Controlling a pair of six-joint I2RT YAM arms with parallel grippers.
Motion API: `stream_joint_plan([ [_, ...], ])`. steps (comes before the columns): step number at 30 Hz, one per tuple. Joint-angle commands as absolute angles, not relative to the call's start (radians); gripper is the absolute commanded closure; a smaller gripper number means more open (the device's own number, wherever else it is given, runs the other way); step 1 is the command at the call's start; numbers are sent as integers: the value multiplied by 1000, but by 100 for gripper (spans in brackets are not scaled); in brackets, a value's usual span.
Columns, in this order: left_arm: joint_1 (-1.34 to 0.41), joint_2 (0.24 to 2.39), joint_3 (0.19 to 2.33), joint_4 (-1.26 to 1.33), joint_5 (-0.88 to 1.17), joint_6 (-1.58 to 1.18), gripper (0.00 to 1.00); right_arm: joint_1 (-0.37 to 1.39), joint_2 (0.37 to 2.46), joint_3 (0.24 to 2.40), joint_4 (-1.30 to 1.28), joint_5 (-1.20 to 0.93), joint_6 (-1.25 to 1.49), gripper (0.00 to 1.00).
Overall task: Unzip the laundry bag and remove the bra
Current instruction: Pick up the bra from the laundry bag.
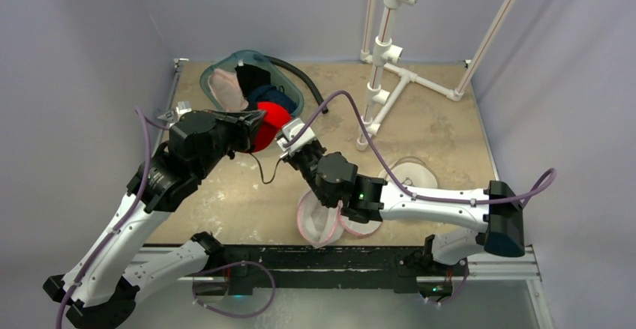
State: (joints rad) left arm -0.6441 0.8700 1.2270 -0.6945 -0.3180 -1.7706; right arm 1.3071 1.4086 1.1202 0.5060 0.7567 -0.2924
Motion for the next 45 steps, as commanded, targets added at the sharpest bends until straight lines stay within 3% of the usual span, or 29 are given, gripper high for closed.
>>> stream_joint_plan([
  [1, -648, 864, 1261, -680, -303, -1753, 100, 1311, 1400, 1164, 589, 841, -359, 87],
  [3, -648, 860, 1260, -674, -305, -1730, 92, 1311, 1390, 1161, 592, 843, -374, 95],
  [5, -649, 856, 1264, -678, -301, -1701, 73, 1311, 1377, 1161, 578, 837, -380, 99],
  [10, -649, 834, 1317, -686, -281, -1505, 27, 1311, 1309, 1126, 548, 836, -416, 100],
  [12, -649, 822, 1350, -706, -267, -1398, 18, 1311, 1274, 1113, 526, 825, -424, 100],
  [17, -649, 783, 1371, -699, -185, -1059, 15, 1310, 1190, 1112, 422, 780, -415, 100],
  [22, -648, 753, 1259, -533, 80, -689, 16, 1310, 1116, 1113, 317, 708, -399, 100],
  [26, -649, 747, 1193, -431, 284, -549, 16, 1310, 1058, 1103, 287, 684, -405, 100],
  [30, -649, 778, 1141, -326, 439, -647, 16, 1310, 1036, 1110, 252, 697, -401, 100],
  [34, -648, 826, 1089, -223, 558, -814, 24, 1310, 1043, 1117, 249, 745, -390, 100],
  [38, -649, 749, 981, -75, 536, -938, 24, 1310, 1052, 1117, 257, 774, -376, 100],
  [45, -648, 722, 924, -137, 461, -896, 26, 1310, 1063, 1132, 254, 754, -321, 100],
])
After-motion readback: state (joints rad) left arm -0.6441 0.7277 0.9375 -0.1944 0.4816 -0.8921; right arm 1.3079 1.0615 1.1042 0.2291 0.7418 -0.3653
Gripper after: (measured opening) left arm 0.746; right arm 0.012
